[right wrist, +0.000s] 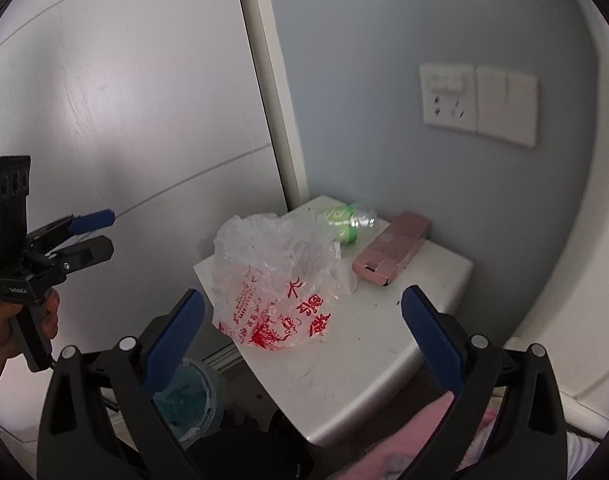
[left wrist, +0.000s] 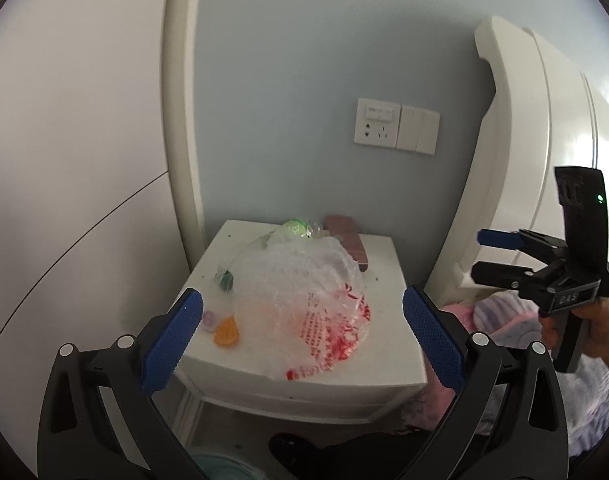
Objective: Collect trash
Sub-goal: 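Close the right gripper on the clear plastic bag with red print, then lift the bag with the right gripper and carry it over the teal wastebasket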
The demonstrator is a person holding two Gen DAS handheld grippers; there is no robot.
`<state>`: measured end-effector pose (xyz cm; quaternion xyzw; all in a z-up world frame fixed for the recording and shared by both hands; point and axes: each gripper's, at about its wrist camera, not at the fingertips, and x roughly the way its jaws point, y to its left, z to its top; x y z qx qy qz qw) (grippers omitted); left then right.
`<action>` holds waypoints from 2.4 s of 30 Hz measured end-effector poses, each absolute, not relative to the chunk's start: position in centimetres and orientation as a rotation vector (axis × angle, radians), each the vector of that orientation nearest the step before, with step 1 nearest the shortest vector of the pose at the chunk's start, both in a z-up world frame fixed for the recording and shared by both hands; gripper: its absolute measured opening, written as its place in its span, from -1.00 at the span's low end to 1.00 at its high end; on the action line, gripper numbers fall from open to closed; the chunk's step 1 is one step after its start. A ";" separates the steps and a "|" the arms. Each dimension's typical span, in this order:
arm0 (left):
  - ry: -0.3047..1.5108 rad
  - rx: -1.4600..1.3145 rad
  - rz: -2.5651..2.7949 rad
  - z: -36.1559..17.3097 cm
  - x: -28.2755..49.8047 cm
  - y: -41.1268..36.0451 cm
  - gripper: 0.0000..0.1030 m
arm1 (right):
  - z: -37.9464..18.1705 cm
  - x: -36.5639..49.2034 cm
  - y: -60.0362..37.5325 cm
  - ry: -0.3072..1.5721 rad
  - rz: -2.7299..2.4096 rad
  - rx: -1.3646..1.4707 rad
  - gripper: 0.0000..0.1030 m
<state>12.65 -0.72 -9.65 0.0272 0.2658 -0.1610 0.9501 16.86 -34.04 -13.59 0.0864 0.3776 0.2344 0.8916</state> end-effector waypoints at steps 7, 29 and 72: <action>0.585 0.122 -0.341 -12.7 17.4 -0.8 0.89 | -17.7 20.5 -32.8 0.849 0.509 0.179 0.86; 0.715 -0.006 -0.519 -19.5 26.0 0.3 0.68 | -26.4 28.2 -29.1 0.995 0.632 0.301 0.73; 0.541 -0.001 -0.245 -8.5 8.5 5.0 -0.72 | -13.6 19.6 -19.9 0.796 0.904 0.172 -0.84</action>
